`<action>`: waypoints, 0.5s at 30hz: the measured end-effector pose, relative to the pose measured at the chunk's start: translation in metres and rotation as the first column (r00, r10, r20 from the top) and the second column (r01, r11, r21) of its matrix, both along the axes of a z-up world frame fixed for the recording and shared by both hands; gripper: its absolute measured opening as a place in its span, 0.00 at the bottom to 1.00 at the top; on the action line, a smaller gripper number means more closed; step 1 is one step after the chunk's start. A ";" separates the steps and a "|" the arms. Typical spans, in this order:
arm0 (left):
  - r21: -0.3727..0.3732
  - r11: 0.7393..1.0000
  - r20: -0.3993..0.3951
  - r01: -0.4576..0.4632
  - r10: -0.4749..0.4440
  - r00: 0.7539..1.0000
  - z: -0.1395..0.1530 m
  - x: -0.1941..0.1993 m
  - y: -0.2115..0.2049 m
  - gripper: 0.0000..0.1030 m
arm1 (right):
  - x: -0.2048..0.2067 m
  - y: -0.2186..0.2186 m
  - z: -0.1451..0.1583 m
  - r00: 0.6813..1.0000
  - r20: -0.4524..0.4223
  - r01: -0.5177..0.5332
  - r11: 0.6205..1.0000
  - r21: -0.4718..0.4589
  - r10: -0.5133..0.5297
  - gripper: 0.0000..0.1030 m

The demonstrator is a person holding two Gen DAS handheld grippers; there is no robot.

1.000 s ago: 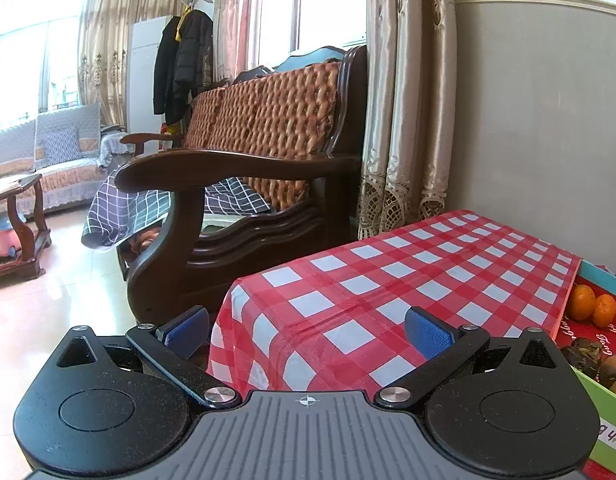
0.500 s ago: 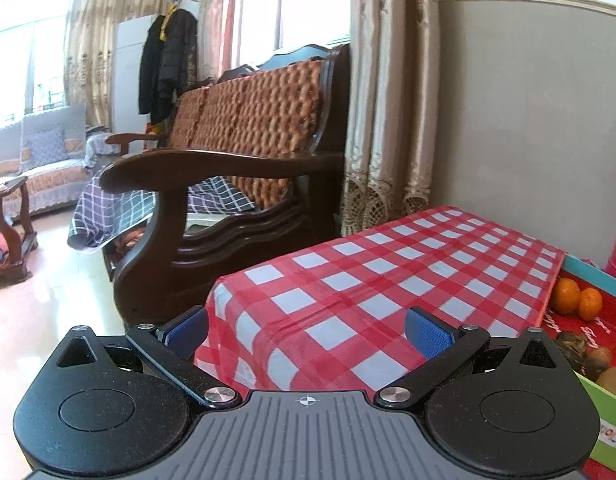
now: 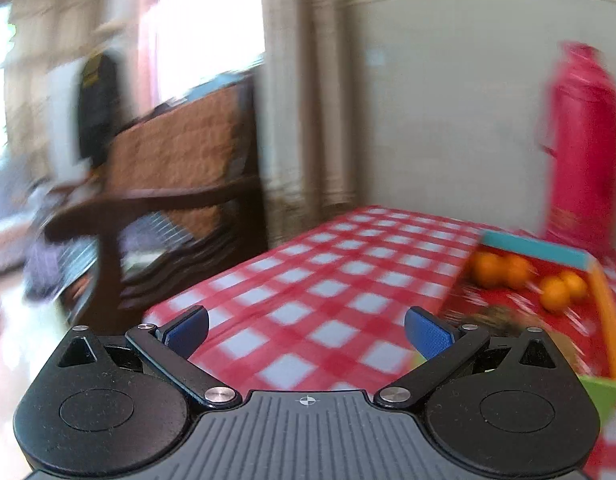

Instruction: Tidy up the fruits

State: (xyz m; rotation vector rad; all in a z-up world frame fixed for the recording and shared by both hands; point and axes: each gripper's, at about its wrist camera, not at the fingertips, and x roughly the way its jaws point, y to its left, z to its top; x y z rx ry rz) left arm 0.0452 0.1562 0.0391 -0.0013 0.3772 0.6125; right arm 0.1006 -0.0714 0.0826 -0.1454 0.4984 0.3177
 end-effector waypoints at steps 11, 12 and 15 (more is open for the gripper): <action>0.028 0.958 0.000 0.284 -0.284 0.959 0.076 -0.055 -0.080 1.00 | -0.076 -0.048 0.017 0.984 -0.014 0.177 0.980 0.088 -0.177 0.95; 0.018 0.958 -0.001 0.287 -0.287 0.958 0.084 -0.062 -0.081 1.00 | -0.082 -0.048 0.020 0.984 -0.007 0.179 0.980 0.092 -0.179 0.95; -0.030 0.959 0.013 0.283 -0.283 0.959 0.102 -0.085 -0.079 1.00 | -0.100 -0.049 0.027 0.982 0.007 0.185 0.977 0.110 -0.187 0.95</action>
